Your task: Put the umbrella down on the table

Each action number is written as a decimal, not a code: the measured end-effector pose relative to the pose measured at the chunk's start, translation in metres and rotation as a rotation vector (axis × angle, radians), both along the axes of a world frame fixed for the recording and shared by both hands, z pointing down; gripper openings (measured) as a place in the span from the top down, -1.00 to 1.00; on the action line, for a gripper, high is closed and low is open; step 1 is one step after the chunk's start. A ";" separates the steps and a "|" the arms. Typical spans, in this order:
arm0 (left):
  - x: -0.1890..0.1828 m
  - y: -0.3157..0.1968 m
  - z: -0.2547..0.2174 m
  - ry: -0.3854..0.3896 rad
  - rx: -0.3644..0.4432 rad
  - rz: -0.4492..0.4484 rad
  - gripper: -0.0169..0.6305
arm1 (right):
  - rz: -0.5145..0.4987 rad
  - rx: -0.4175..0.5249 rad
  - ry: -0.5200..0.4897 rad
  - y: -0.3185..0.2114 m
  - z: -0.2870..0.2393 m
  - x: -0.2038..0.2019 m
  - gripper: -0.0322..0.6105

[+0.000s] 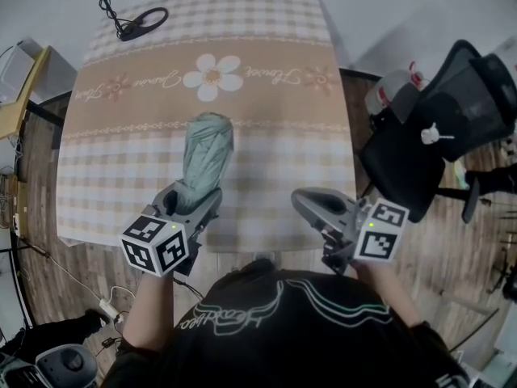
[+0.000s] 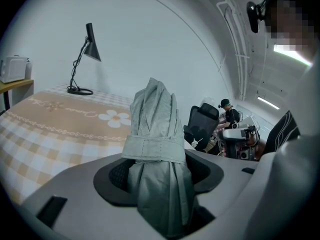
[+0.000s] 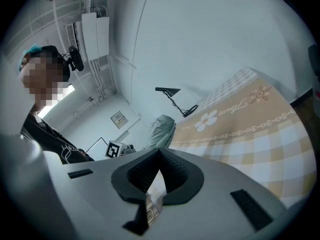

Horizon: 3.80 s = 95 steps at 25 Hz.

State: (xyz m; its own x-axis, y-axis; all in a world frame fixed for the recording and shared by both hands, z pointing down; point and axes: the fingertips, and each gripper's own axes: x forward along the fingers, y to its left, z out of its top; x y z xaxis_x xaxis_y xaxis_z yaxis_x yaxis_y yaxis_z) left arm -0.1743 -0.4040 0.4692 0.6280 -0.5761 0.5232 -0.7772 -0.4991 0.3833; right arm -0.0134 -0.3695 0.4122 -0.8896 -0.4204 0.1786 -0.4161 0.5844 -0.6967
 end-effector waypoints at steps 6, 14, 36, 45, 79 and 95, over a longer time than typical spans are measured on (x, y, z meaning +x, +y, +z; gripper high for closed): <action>-0.002 -0.008 0.030 -0.064 -0.042 0.009 0.14 | 0.001 -0.021 -0.002 -0.008 0.010 -0.003 0.86; -0.008 -0.011 0.077 -0.142 -0.114 0.034 0.14 | 0.009 -0.054 0.016 -0.016 0.021 -0.007 0.86; -0.008 -0.004 0.138 -0.427 -0.220 0.070 0.11 | -0.014 -0.105 0.025 -0.021 0.037 -0.015 0.86; -0.006 -0.004 0.139 -0.515 -0.194 0.053 0.09 | -0.041 -0.114 0.007 -0.002 0.036 -0.021 0.86; 0.010 0.159 -0.120 0.256 0.187 -0.165 0.67 | -0.191 0.012 -0.088 0.122 -0.043 0.001 0.86; 0.119 0.291 -0.173 0.340 0.305 0.017 0.96 | -0.364 0.294 -0.049 0.247 -0.104 0.020 0.86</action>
State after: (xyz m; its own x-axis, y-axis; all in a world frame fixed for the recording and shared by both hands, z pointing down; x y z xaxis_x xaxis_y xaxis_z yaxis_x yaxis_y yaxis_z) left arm -0.0555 -0.1126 0.2957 0.7452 -0.6602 0.0940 -0.6236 -0.6399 0.4492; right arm 0.0069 -0.1222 0.3081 -0.9929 -0.1065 0.0532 -0.1188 0.8615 -0.4936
